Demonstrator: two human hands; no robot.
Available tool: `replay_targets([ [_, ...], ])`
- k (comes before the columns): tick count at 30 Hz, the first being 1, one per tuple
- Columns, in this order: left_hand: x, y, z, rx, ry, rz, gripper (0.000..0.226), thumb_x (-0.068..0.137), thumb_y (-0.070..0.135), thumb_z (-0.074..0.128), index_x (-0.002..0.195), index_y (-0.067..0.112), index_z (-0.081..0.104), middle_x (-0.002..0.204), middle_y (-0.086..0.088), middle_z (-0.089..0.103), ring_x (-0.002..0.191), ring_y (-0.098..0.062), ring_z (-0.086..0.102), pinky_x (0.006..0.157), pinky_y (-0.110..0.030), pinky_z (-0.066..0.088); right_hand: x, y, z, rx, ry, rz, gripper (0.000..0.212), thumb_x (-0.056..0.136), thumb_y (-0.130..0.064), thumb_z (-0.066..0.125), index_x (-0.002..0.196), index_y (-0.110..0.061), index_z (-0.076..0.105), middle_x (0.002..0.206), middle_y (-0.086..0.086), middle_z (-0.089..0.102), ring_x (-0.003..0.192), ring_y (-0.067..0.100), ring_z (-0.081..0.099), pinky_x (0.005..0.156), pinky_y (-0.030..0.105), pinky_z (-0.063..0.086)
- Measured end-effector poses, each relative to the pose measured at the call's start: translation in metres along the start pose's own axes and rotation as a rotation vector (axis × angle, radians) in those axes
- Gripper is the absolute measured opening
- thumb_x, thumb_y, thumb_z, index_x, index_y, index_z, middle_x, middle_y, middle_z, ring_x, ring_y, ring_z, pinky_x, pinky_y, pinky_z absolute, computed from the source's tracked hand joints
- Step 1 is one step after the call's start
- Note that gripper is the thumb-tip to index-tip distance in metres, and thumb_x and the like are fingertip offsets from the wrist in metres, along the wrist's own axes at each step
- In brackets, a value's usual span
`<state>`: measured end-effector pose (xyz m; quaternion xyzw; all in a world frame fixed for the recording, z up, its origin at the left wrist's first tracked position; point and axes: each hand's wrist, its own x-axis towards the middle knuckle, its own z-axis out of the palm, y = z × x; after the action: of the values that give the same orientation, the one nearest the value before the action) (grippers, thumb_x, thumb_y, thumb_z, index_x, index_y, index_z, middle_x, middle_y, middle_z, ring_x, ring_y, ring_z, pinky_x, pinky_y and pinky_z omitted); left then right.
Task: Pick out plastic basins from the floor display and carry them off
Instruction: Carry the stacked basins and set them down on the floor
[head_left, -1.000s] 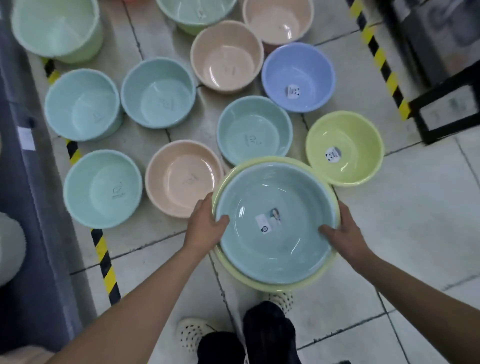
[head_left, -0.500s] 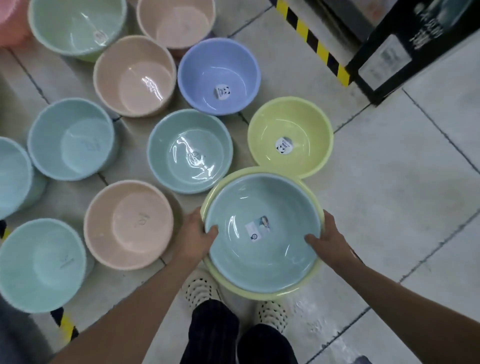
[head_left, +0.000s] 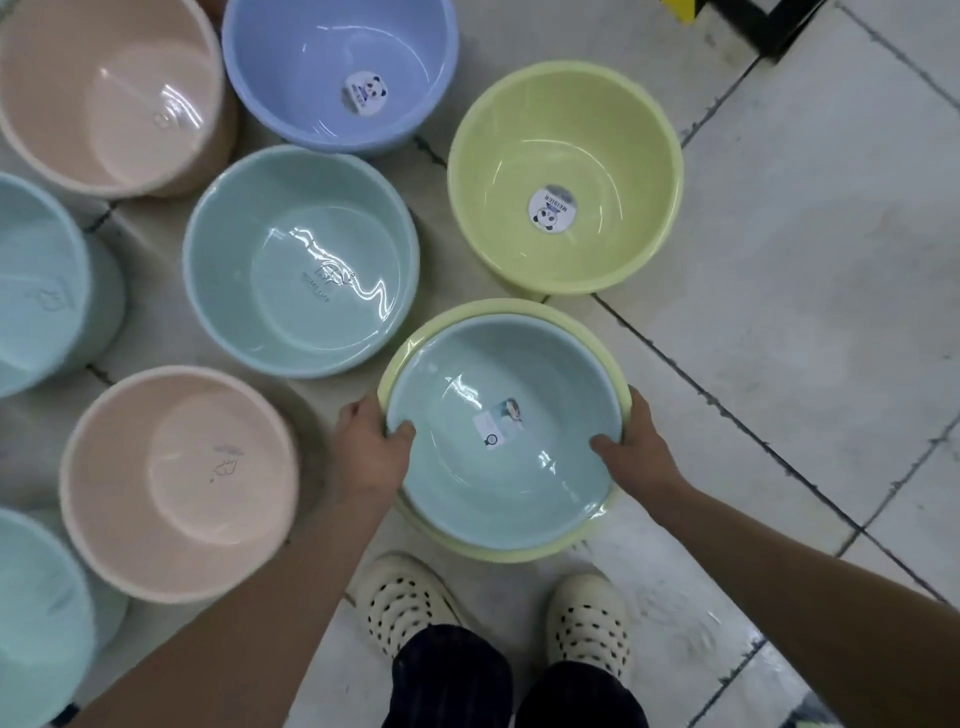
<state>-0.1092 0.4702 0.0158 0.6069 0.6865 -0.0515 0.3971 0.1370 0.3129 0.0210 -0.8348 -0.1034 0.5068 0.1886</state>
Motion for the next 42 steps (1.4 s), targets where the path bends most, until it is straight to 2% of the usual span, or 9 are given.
replay_targets([
  [5,0.014,-0.012,0.011,-0.042,-0.026,0.046,0.041,0.069,0.030,0.061,0.106,0.013,0.063,0.100,-0.009,0.068,0.094,-0.033,0.064,0.084,-0.046,0.054,0.013,0.018,0.013,0.022,0.024,0.038,0.077,0.090,-0.015,0.058,0.153,-0.029,0.015,0.117,0.003,0.051,0.100,0.028,0.054,0.081,0.035,0.045],
  [12,0.016,-0.007,0.014,-0.057,-0.105,0.021,0.067,0.085,0.021,0.066,0.146,0.030,0.041,0.118,-0.006,0.070,0.107,-0.025,0.065,0.096,-0.034,0.050,0.013,0.026,0.021,0.006,0.058,0.079,0.066,0.091,-0.017,0.060,0.146,-0.022,0.024,0.111,0.003,0.052,0.094,0.026,0.054,0.075,0.034,0.044],
  [16,0.020,-0.011,0.004,-0.079,-0.208,0.011,0.064,0.076,0.031,0.068,0.136,0.025,0.049,0.115,-0.004,0.070,0.105,-0.027,0.066,0.095,-0.045,0.053,0.006,0.014,0.011,-0.051,0.046,0.077,0.060,0.089,-0.018,0.061,0.141,-0.016,0.030,0.109,0.005,0.054,0.093,0.027,0.054,0.076,0.034,0.043],
  [20,0.001,0.006,-0.019,-0.155,-0.210,-0.008,0.048,0.081,0.018,0.071,0.126,0.018,0.058,0.108,-0.002,0.070,0.102,-0.025,0.068,0.093,-0.042,0.054,-0.019,-0.012,-0.013,-0.085,0.048,0.049,0.054,0.088,-0.016,0.061,0.136,-0.012,0.038,0.110,0.004,0.052,0.094,0.024,0.052,0.076,0.030,0.039],
  [23,-0.022,0.028,-0.047,-0.219,-0.216,-0.012,0.038,0.085,0.008,0.069,0.121,0.013,0.060,0.103,-0.003,0.069,0.098,-0.025,0.067,0.090,-0.038,0.053,-0.050,-0.040,-0.034,-0.068,0.078,0.027,0.047,0.086,-0.013,0.061,0.129,-0.012,0.043,0.111,0.006,0.056,0.093,0.025,0.053,0.074,0.029,0.039],
  [30,-0.046,0.120,-0.146,-0.256,-0.218,0.107,0.050,0.070,0.030,0.064,0.120,0.025,0.062,0.106,0.002,0.073,0.099,-0.021,0.068,0.093,-0.040,0.053,-0.139,-0.134,-0.096,0.081,0.187,-0.012,0.064,0.071,-0.024,0.060,0.133,-0.018,0.044,0.110,0.004,0.058,0.100,0.029,0.058,0.083,0.039,0.049],
  [34,-0.064,0.186,-0.205,-0.240,-0.203,0.158,0.047,0.074,0.025,0.069,0.121,0.022,0.062,0.102,-0.001,0.071,0.095,-0.025,0.067,0.087,-0.035,0.052,-0.182,-0.190,-0.138,0.156,0.226,-0.036,0.056,0.083,-0.011,0.063,0.135,-0.019,0.044,0.110,0.003,0.058,0.100,0.029,0.058,0.080,0.035,0.045],
  [38,-0.085,0.241,-0.250,-0.232,-0.185,0.147,0.042,0.082,0.012,0.071,0.122,0.016,0.060,0.101,-0.001,0.068,0.095,-0.025,0.065,0.086,-0.031,0.049,-0.213,-0.242,-0.181,0.151,0.237,-0.106,0.068,0.072,-0.025,0.058,0.137,-0.018,0.041,0.109,0.002,0.055,0.094,0.024,0.052,0.077,0.028,0.037],
  [42,-0.093,0.287,-0.274,-0.252,-0.184,0.139,0.039,0.081,0.013,0.072,0.118,0.017,0.059,0.101,-0.003,0.070,0.096,-0.027,0.068,0.088,-0.036,0.053,-0.216,-0.272,-0.220,0.141,0.246,-0.125,0.060,0.085,-0.009,0.061,0.141,-0.020,0.039,0.113,0.004,0.056,0.098,0.027,0.054,0.082,0.033,0.043],
])
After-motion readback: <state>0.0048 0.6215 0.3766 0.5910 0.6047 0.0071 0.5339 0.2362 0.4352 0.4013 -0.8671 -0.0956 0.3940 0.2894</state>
